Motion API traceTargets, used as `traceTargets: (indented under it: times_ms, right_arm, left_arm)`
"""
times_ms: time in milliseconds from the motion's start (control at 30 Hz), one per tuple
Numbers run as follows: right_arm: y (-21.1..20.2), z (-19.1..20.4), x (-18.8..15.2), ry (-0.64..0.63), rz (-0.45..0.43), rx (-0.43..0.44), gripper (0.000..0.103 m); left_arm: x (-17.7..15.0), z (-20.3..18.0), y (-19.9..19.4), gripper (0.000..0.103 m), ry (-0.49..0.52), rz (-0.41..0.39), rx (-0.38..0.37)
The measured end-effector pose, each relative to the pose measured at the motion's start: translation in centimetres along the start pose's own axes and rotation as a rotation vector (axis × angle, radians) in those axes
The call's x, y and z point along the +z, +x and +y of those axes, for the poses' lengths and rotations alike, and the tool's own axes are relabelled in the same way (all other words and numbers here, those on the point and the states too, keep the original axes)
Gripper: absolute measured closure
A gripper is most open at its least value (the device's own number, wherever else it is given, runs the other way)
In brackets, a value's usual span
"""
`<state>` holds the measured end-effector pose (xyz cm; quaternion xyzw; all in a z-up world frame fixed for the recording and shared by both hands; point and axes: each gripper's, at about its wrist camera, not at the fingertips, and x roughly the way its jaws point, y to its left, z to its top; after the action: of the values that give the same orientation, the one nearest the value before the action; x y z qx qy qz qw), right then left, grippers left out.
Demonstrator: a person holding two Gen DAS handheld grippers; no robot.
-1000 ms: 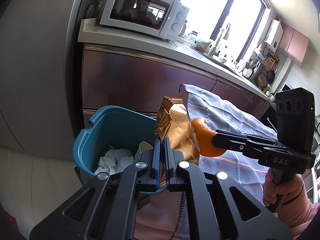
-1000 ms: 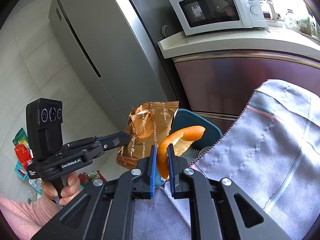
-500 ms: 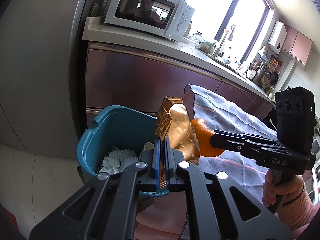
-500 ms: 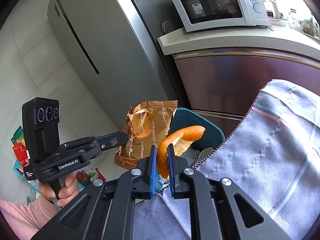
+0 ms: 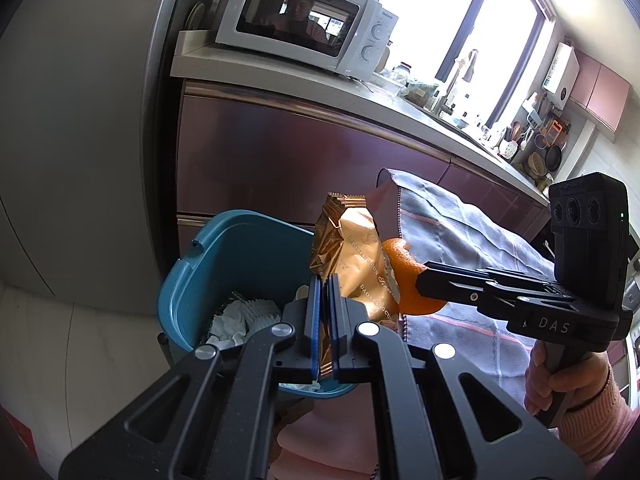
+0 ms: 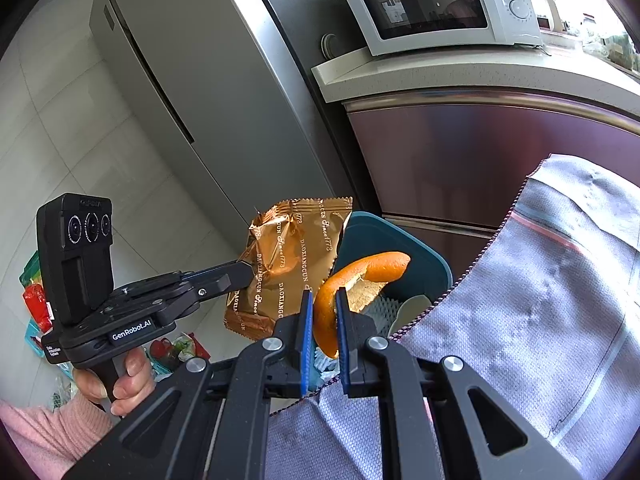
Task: Collect trash
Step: 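Hold the wrapper and peel together over the teal bin with both tools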
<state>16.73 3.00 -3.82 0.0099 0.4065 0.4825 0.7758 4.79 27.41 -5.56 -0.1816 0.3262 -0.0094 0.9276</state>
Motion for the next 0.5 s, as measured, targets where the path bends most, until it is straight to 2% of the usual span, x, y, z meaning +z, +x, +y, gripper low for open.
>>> traceTargets:
  times_ms: [500]
  right_arm:
    - [2.1,-0.1,0.6,0.001,0.044,-0.01,0.093]
  left_arm:
    - [0.1,0.4,1.0,0.099,-0.016,0.008,0.021]
